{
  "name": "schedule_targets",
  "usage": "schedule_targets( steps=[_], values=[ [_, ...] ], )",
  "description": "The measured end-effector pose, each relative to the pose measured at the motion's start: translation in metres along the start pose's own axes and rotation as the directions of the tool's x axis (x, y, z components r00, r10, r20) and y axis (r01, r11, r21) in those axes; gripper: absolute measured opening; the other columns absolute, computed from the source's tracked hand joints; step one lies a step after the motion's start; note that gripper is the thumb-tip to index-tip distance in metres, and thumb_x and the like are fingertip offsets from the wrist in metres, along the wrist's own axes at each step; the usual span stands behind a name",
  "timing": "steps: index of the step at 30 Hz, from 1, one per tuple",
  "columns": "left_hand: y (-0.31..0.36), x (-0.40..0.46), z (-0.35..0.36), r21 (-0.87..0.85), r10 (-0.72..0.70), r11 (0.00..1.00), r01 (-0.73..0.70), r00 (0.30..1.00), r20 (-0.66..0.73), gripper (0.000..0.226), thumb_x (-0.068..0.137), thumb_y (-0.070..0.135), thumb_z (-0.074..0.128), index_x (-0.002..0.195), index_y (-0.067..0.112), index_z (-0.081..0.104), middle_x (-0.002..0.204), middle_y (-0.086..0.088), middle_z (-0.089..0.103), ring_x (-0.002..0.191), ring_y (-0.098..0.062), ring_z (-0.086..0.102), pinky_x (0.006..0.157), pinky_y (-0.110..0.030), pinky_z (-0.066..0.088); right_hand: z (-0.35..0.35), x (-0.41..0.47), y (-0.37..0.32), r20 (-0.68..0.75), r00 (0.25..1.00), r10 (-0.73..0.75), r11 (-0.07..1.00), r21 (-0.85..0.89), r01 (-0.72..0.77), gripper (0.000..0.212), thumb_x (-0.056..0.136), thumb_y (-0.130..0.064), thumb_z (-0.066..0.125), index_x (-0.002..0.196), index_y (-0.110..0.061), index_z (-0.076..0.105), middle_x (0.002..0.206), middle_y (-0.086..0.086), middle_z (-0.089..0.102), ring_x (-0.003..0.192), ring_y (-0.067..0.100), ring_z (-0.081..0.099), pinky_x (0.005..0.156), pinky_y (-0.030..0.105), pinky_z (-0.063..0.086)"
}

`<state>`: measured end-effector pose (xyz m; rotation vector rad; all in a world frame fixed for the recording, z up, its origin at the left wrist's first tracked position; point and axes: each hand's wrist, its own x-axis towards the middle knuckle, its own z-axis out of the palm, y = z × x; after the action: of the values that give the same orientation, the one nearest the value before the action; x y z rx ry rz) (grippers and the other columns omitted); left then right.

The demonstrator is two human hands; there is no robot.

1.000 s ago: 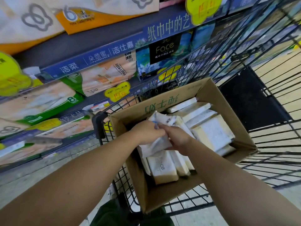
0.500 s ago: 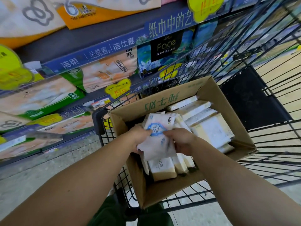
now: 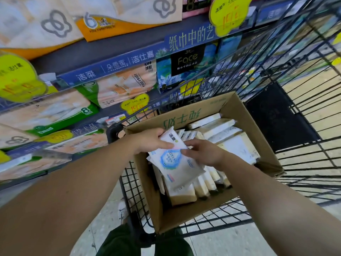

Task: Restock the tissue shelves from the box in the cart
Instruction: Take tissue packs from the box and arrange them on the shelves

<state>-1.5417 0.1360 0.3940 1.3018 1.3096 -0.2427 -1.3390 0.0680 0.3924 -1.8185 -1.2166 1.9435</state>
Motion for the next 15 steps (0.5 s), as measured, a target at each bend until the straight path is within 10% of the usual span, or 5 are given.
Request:
schedule_targets(
  steps=[3, 7, 15],
  values=[
    [-0.011, -0.003, 0.006, -0.205, -0.011, 0.979, 0.008, 1.0, -0.016, 0.026, 0.089, 0.025, 0.067, 0.108, 0.015, 0.053, 0.11, -0.006, 0.067, 0.098, -0.023, 0.067, 0.085, -0.038, 0.053, -0.006, -0.01, 0.006, -0.01, 0.998, 0.062, 0.967, 0.246, -0.057, 0.026, 0.088, -0.047, 0.061, 0.104, -0.028, 0.065, 0.093, -0.004, 0.073, 0.085, 0.016, 0.068, 0.07, 0.031, 0.054],
    [-0.02, -0.014, 0.003, -0.478, -0.051, 0.878, 0.009, 0.996, -0.075, 0.022, 0.092, 0.018, 0.062, 0.112, 0.014, 0.054, 0.113, -0.009, 0.068, 0.098, -0.027, 0.067, 0.088, -0.045, 0.054, -0.011, -0.017, 0.018, 0.046, 0.996, 0.071, 0.842, 0.533, -0.084, 0.037, 0.085, -0.032, 0.067, 0.118, -0.017, 0.059, 0.107, 0.006, 0.071, 0.099, 0.024, 0.066, 0.089, 0.038, 0.054],
    [-0.015, -0.077, -0.041, -0.674, -0.036, 0.725, -0.139, 0.97, -0.239, 0.008, 0.093, 0.015, 0.059, 0.1, 0.014, 0.064, 0.112, -0.014, 0.068, 0.09, -0.027, 0.068, 0.08, -0.044, 0.056, 0.027, -0.023, -0.045, -0.029, 0.999, -0.017, 0.837, 0.547, 0.03, 0.026, 0.09, -0.005, 0.06, 0.115, -0.013, 0.06, 0.111, 0.006, 0.07, 0.101, 0.023, 0.066, 0.091, 0.039, 0.051]
  ],
)
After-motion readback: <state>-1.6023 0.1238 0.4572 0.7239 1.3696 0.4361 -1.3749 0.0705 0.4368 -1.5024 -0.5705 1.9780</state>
